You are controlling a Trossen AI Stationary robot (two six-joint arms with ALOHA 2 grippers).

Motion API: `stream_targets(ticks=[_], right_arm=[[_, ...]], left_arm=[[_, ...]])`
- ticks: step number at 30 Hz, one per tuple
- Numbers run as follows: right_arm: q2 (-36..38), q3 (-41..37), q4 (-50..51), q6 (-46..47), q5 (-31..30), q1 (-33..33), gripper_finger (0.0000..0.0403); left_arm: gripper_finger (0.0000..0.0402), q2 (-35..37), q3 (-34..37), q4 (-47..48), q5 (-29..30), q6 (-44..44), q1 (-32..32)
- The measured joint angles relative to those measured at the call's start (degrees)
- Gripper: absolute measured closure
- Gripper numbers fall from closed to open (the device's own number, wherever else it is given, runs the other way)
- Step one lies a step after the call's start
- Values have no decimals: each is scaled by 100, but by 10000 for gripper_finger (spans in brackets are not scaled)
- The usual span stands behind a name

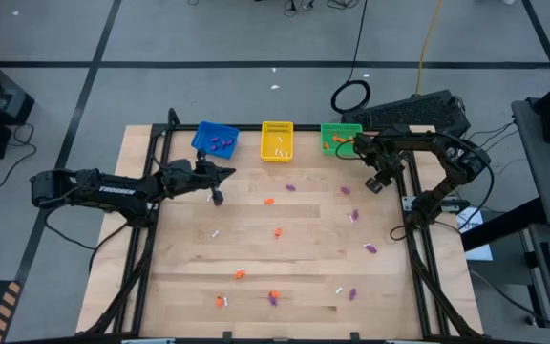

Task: Sort Halloween decoration
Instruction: Put the white bone toy into the yellow bin

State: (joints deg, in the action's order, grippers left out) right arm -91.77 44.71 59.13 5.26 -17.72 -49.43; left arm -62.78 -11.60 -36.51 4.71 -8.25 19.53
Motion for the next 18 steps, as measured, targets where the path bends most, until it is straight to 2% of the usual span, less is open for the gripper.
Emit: stream_targets(ticks=[11,18], right_arm=[[0,-153,-18,-170,-152,145,377],[10,-152,-57,-333,544,340,400]], left_arm=[[402,0,0,0,0,-7,-7],[402,0,0,22,0,-13,-7]])
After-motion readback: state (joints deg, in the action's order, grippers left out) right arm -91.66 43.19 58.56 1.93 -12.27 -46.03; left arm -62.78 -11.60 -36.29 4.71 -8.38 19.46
